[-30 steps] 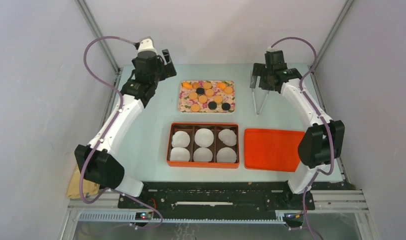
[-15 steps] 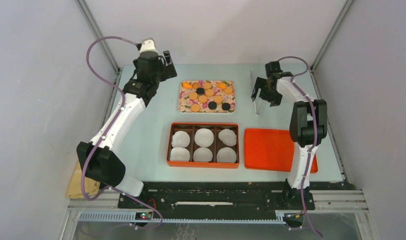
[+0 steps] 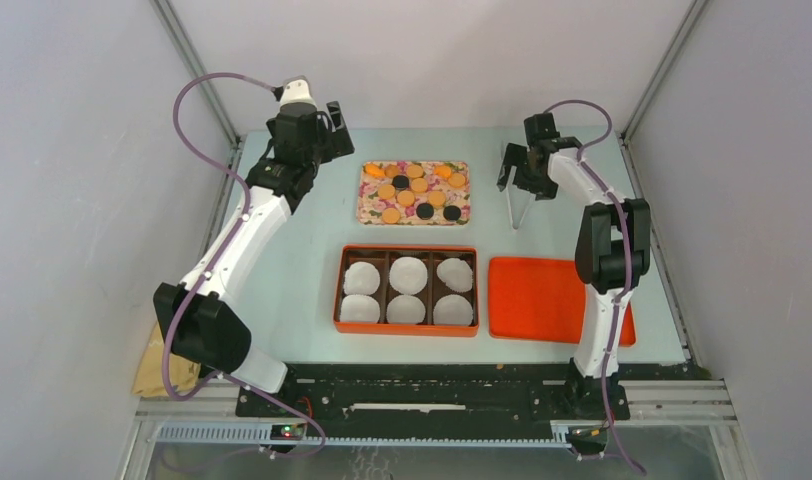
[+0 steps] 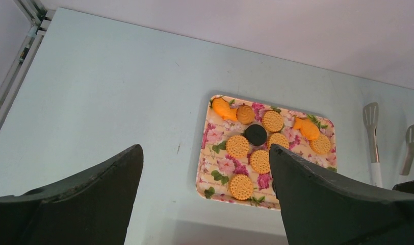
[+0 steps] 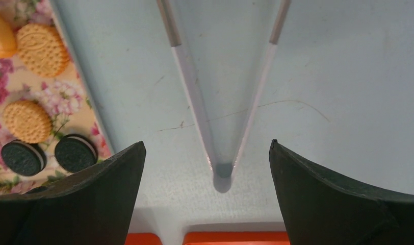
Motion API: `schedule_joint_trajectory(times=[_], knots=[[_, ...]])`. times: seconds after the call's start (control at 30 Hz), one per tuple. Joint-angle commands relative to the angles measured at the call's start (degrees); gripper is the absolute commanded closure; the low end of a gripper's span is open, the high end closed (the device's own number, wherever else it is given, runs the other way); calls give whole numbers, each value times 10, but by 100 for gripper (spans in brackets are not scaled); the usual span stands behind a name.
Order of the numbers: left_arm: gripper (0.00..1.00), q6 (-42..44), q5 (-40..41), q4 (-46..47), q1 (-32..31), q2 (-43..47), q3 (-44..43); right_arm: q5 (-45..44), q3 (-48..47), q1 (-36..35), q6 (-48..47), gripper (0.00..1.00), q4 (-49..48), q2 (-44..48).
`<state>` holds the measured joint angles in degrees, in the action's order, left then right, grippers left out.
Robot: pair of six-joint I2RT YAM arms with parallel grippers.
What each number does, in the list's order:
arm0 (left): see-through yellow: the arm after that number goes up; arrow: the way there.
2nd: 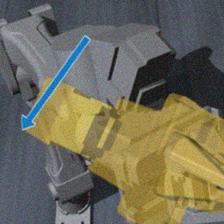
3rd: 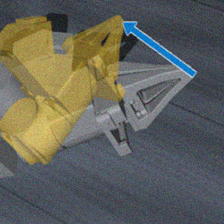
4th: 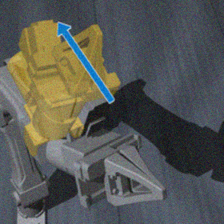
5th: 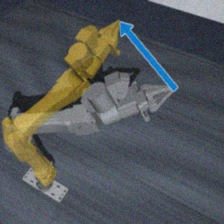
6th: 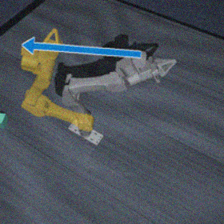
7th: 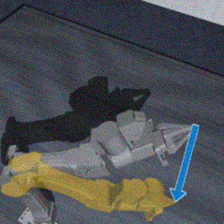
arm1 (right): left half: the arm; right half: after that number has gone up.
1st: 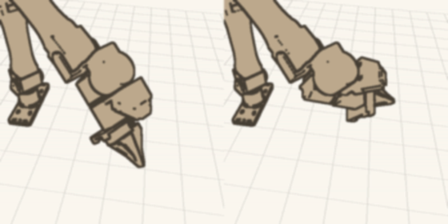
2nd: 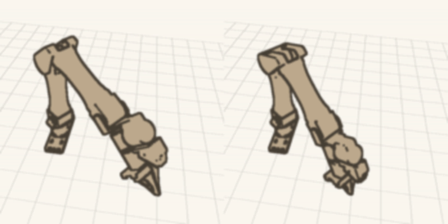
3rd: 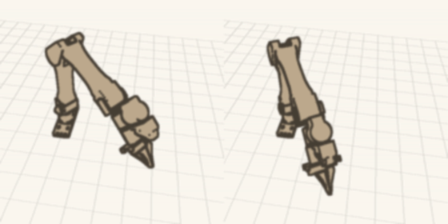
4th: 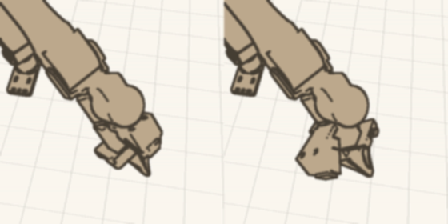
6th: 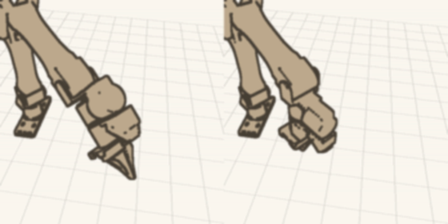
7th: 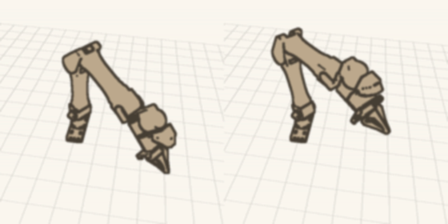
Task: Pack the cookies
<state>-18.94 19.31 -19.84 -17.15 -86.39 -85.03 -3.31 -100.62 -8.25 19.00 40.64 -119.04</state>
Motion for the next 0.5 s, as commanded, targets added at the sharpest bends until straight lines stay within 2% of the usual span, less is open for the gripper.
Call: schedule_joint_trajectory(times=[0.0, 0.4, 0.47], knots=[[2, 13, 7, 14, 3, 2, -3, -33, -17, 8, -5, 0, 9, -13], [2, 16, 6, 9, 3, 12, 0, -7, -68, 33, 14, 0, 27, -109], [2, 16, 4, 9, 4, 11, -3, -4, -83, 34, 17, 6, 30, -125]])
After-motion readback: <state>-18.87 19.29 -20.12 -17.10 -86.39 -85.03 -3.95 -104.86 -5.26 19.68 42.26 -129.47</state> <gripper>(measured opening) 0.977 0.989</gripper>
